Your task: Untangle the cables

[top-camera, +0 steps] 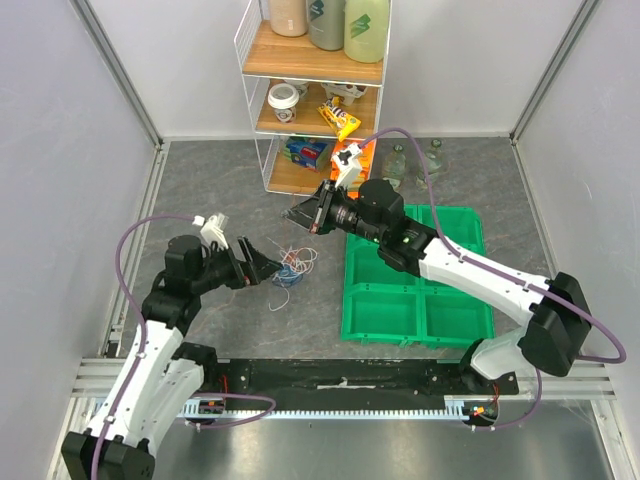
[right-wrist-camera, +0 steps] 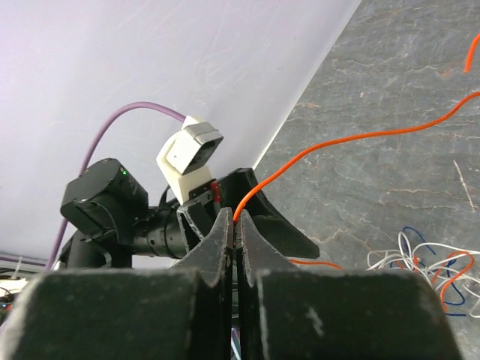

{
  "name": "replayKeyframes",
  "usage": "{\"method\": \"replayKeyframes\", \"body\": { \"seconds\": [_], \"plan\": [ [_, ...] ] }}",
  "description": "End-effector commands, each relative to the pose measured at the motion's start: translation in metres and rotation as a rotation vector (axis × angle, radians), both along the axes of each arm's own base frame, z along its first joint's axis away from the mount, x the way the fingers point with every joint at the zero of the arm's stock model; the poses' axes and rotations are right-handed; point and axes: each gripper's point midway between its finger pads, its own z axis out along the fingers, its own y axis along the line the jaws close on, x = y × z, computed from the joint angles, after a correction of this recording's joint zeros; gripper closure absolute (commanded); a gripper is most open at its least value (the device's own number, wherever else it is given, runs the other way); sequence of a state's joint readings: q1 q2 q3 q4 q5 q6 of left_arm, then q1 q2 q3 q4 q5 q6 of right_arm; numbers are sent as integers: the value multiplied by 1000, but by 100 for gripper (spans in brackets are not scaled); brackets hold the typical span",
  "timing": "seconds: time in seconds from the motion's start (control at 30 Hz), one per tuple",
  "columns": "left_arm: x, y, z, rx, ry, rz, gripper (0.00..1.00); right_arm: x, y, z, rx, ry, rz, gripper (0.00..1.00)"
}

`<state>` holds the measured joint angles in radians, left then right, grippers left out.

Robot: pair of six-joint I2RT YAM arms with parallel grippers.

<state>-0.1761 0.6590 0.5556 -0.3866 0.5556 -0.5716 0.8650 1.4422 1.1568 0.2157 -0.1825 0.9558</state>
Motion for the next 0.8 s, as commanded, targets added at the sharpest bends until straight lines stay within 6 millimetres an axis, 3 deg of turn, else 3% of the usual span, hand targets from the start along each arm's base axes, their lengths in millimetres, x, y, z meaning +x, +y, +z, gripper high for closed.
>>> {"method": "replayKeyframes", "body": {
  "seconds": [0.0,0.1,0.2,0.27,0.4,0.47,0.77],
  "plan": [
    [10,-12,26,-53,-108,-46,3,-9,-6,55,116,-53,14,100],
    [11,-24,16,-53,-72,-82,9,-10,-5,57,135,-50,23,100],
    [12,-31,7,-46,-52,-79,24,-11,-6,60,146,-50,25,100],
    [11,-32,2,-42,-47,-77,30,-12,-6,63,156,-49,29,100],
    [11,-35,-12,-21,-18,-74,35,-15,-5,70,180,-48,37,100],
    [12,-35,-19,-13,5,-68,44,-16,-6,73,187,-50,41,100],
    [17,-35,-34,-3,22,-47,53,-21,-11,91,221,-65,46,100]
  ]
}}
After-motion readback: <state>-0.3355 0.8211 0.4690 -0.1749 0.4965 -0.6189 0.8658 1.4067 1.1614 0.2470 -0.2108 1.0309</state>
